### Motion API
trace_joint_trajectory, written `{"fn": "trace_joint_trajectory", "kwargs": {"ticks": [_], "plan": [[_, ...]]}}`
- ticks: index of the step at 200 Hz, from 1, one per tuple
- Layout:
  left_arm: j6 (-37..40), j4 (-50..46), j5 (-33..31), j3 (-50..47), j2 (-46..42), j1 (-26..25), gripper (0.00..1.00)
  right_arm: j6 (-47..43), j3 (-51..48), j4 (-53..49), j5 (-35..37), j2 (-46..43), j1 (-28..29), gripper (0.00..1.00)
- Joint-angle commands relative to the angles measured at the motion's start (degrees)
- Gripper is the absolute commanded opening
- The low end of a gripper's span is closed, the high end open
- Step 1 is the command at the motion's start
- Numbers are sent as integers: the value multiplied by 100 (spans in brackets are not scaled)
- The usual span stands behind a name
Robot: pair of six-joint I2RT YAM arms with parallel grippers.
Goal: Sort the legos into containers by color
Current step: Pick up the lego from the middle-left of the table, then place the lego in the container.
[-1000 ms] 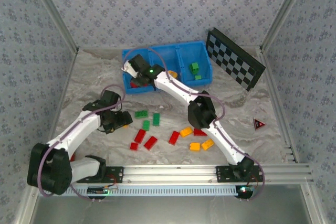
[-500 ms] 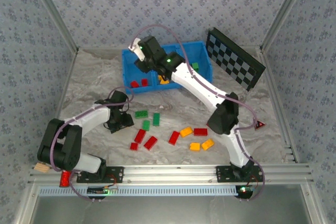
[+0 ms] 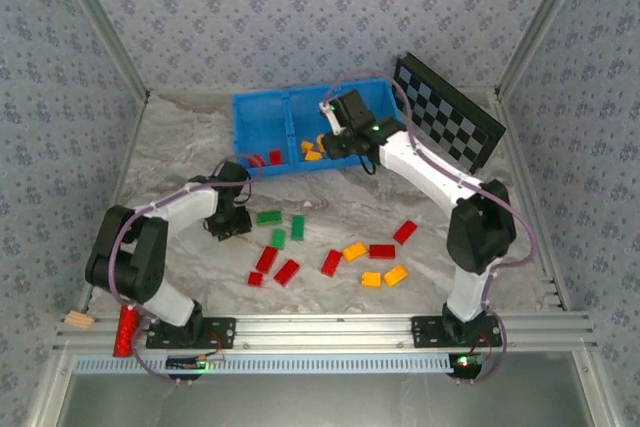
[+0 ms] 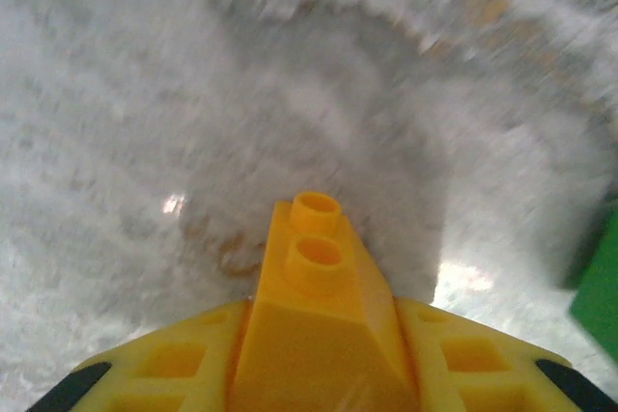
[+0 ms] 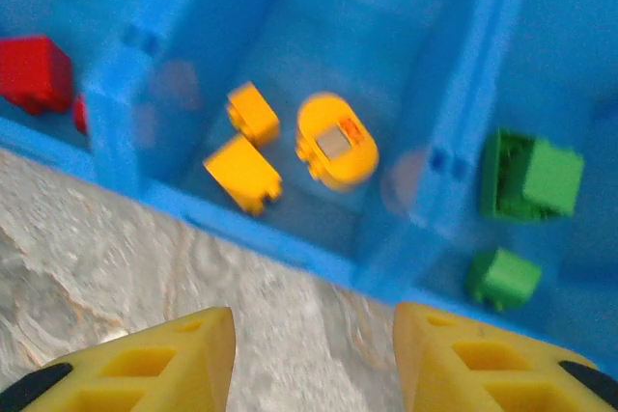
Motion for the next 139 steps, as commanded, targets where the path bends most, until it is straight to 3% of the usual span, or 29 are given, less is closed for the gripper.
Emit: {"fn": "trace_joint_trajectory", "kwargs": {"ticks": [1,34,70,139], "plan": [[326,-115,-142,443,116,-58,29,545,-659,-39,-84,-510,69,49],[554,-660,-174,1195,164,-225,27,999,-1805,-239,-43,-1149,-89,49],[732,-1052,-223,2692,403,-698,27,1399,-2831,-742,-60,-1868,-369,49],[1262,-1132,-709,5817,2315,-1371,27,2844,-4444,-1045,-685,-3382,-644,51]]}}
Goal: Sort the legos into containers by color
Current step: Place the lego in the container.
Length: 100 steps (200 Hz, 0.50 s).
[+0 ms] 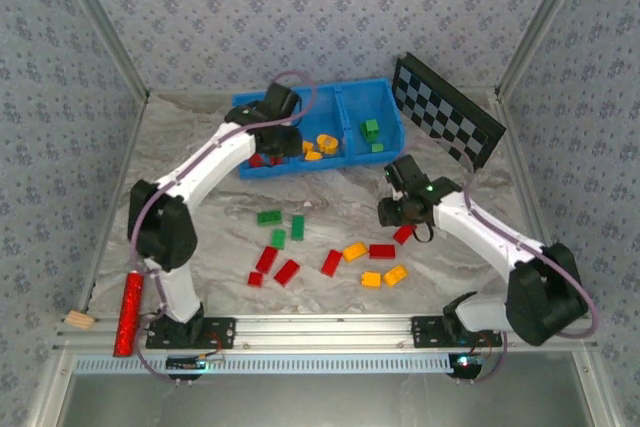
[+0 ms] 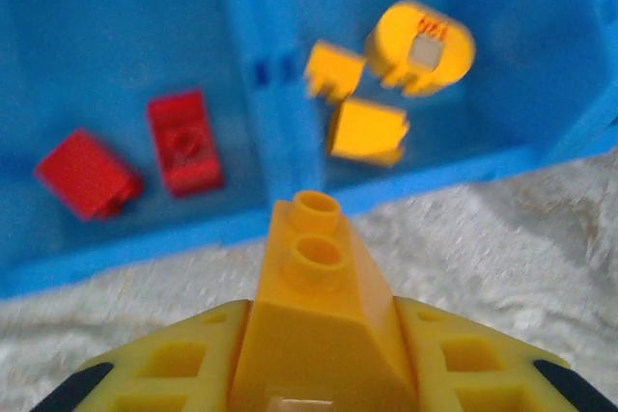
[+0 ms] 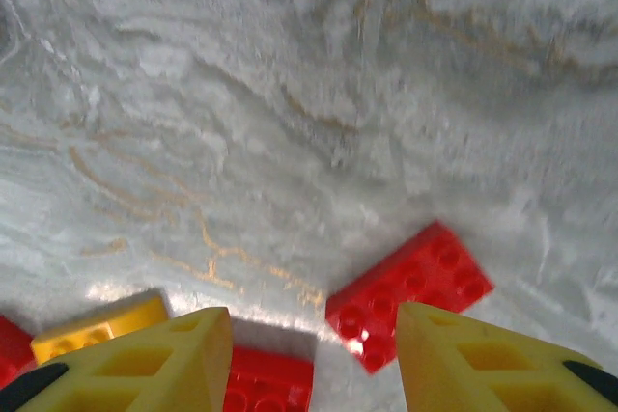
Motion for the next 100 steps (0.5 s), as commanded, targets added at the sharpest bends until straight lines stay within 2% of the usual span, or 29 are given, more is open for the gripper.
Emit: {"fn": "trace_joint_trajectory", "kwargs": {"ticks": [1,27,67,100], "plan": [[357,-244,-336,801,616,-145,27,968,-489,-398,-268,-533,-62,52],[485,-378,-395,1645,1369,-161,27,1926,-1113,-627,-714,-1190,-324,55],[730,-678,-599,2792,2299,-141,27,3419,-1804,-842,-989,-2279,-345,57],[789,-871,-447,3508,2929,-67,27,4235,-2203,-870,-1307,-2767,-236,59]]}}
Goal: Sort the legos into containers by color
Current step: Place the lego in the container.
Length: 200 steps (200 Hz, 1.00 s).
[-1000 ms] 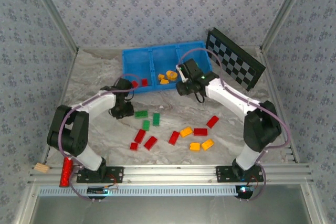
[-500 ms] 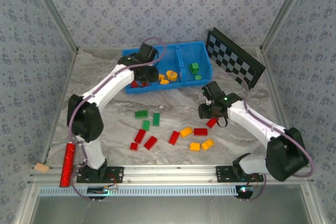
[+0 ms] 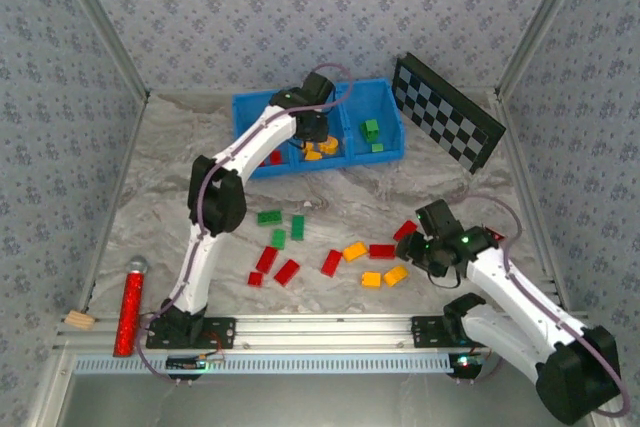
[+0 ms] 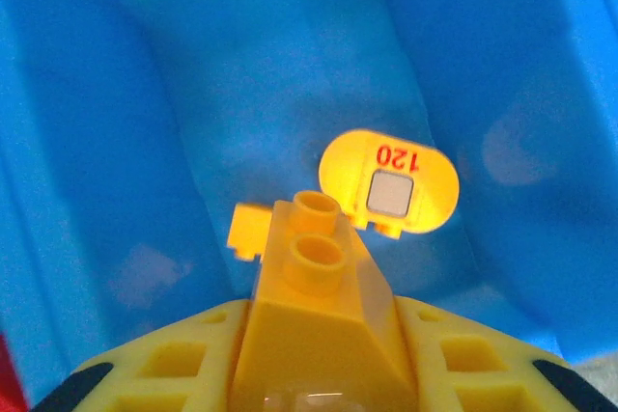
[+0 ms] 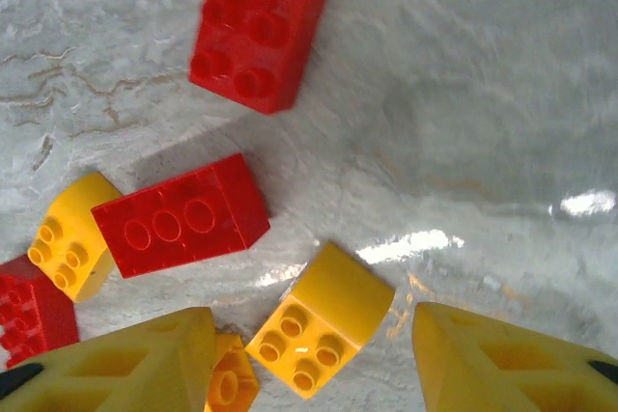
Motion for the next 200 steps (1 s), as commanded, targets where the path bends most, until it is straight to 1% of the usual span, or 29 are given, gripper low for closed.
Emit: {"fn": "trace_joint_trajectory", "kwargs": {"ticks": [1,28,56,86,121,169,187,200], "plan": [[177,-348,-32,548,289,72,27,1075,-247,-225,-318,-256,93,59],[176,-376,160,886,646,108,28,1548,-391,-182,-369,-297,376,61],[159,-466,396,1180,988,118,29,1875,-466,137,-352,-152,592,63],[150,-465,543,1274,1141,118,35,1971,-408,265,-398,161,736,63],[202,-521,615,1298,1105,117,47,1976,-391,380,-308,498,812,63],[221,-452,693,1215,828,118,52,1987,-361,659,-169,860,904,63],[242,-435,747,1226,672,101,53,1915,-362,748,-110,1058,931,61],[260,-469,777,1261,541,92,53,1834,-361,800,-80,1230,964,53]]}}
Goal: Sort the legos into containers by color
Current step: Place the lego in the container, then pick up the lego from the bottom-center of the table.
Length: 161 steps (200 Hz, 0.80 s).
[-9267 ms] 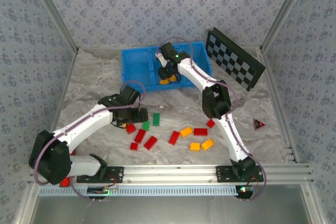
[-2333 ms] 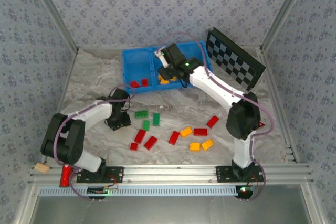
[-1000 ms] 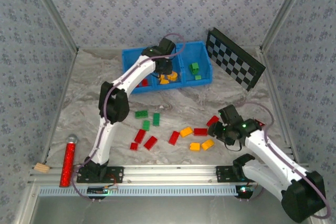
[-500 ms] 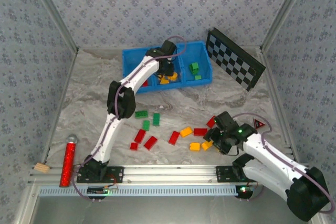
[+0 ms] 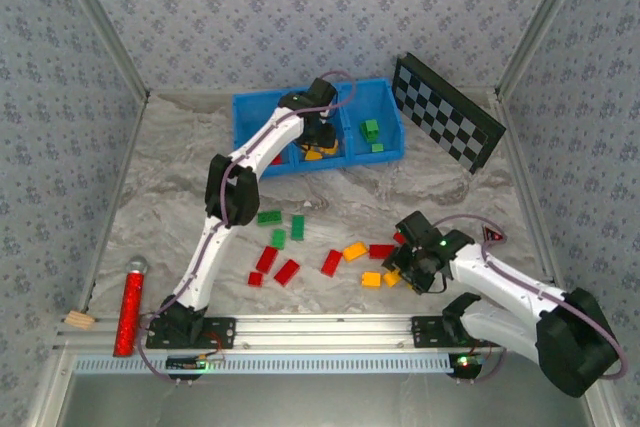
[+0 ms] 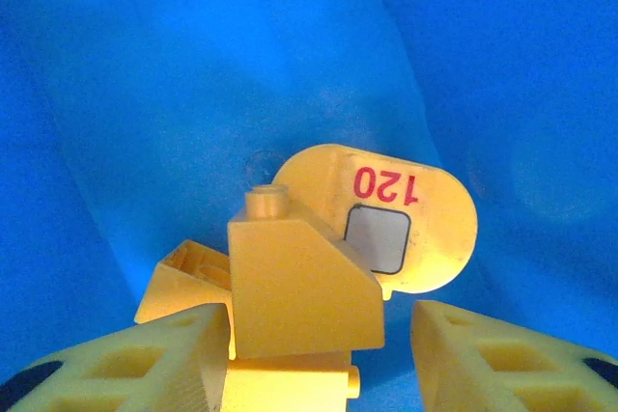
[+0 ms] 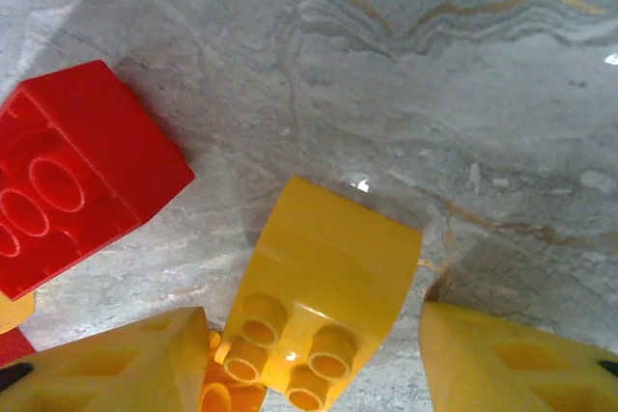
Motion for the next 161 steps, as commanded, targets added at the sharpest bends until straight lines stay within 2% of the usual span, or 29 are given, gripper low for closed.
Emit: {"fn": "trace_joint_trajectory", "kwargs": {"ticks": [1,51,82,105,135,161], "plan": [[109,-89,146,189,-579,-20,53,-38,59,87,207,252,73,53],[200,-89,322,172,-1478,-5,57,-347,84,182,376,828,378,30],[271,-81,473,-184,-2184,33,58,-760,275,228,821,933,474,24],[247,214,483,-1012,-2922,138,60,-1403,685,-66,1067,813,490,23],[-20,992,701,-2866,-4089,541,60,-2585,1808,-979,1416,830,402,23],[311,920,294,-4090,-5126,688,61,-3938,3022,-1238,1656,1246,267,23]]}}
